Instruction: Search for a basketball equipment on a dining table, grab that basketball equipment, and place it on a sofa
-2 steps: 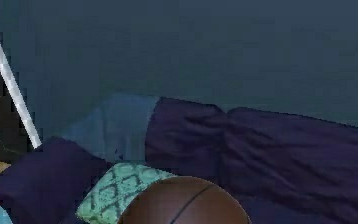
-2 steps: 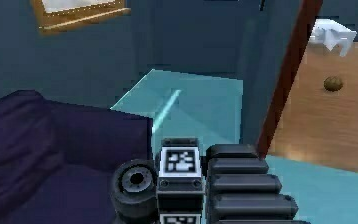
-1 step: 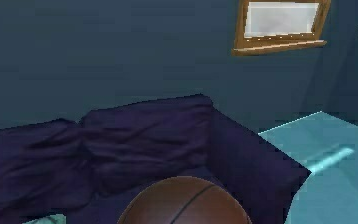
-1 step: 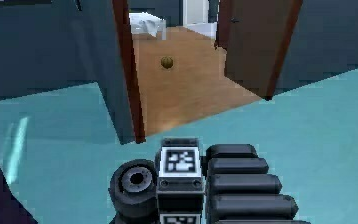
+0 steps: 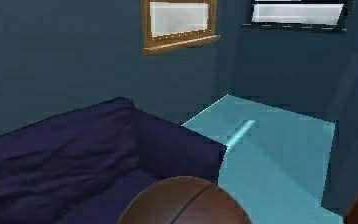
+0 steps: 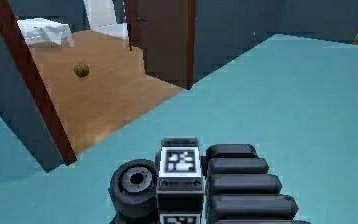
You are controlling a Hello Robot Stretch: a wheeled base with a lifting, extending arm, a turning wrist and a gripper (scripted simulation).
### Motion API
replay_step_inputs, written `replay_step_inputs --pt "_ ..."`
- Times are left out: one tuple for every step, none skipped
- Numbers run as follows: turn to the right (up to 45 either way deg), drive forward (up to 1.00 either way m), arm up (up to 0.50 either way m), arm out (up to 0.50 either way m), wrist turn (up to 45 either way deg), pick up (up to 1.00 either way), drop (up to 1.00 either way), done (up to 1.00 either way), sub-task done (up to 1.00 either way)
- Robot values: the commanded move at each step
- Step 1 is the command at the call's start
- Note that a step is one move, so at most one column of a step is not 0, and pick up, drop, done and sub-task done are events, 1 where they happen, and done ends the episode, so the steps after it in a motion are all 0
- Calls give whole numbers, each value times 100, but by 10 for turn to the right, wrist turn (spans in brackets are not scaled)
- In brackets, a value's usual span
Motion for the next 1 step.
replay_step_inputs --pt "-450 0 0 0 0 0 0 0 0"
